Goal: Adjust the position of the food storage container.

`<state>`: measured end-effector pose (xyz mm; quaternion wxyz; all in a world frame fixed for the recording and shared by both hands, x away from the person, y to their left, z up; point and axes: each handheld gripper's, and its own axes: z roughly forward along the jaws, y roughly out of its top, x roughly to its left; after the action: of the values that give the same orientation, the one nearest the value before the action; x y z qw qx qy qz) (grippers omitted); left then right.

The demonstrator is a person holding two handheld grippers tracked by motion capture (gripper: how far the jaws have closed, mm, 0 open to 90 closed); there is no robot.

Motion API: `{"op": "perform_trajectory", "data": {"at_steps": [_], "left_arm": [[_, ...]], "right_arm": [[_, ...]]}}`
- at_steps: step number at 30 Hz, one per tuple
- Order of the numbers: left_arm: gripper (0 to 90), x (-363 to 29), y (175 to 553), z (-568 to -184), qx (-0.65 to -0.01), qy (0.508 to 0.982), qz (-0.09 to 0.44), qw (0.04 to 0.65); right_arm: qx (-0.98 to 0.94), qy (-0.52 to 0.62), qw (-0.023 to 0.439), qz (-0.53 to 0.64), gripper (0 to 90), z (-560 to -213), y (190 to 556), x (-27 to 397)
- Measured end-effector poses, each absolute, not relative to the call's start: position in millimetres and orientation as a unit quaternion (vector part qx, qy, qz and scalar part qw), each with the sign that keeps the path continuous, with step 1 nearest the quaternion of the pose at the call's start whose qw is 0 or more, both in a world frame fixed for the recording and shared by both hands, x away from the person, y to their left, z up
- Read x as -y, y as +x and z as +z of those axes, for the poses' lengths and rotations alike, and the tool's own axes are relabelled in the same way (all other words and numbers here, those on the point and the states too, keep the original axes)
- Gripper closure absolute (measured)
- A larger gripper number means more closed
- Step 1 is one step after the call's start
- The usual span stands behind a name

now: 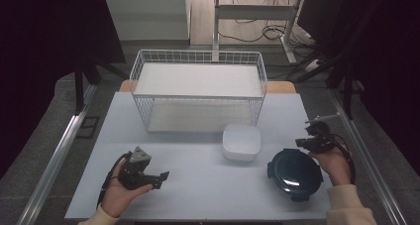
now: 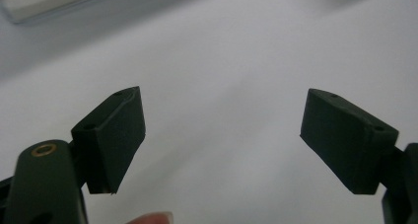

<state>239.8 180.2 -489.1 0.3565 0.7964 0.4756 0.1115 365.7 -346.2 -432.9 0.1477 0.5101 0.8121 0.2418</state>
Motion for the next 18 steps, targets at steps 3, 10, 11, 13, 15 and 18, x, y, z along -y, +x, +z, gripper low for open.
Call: {"op": "perform_trajectory", "data": {"at_steps": [3,10,11,13,15,18], "left_arm": [[16.7,-180,239,-488,-0.476,0.796,0.113,0.357],[16.7,-182,239,-487,-0.479,0.794,0.122,0.356],[16.8,-182,240,-487,-0.479,0.794,0.121,0.355],[16.7,-181,240,-488,-0.48,0.794,0.122,0.353],[16.7,-181,240,-488,-0.48,0.794,0.123,0.352],[16.7,-181,239,-488,-0.48,0.794,0.124,0.351]], "right_arm": [[-0.805,0.519,0.156,0.24,89.8,-431,352,361],[-0.805,0.529,0.161,0.216,89.8,-443,327,385],[-0.805,0.531,0.158,0.213,89.8,-447,323,389],[-0.806,0.532,0.153,0.209,89.8,-451,320,392],[-0.808,0.53,0.151,0.208,89.8,-453,319,392],[-0.808,0.528,0.154,0.211,89.9,-453,317,392]]}}
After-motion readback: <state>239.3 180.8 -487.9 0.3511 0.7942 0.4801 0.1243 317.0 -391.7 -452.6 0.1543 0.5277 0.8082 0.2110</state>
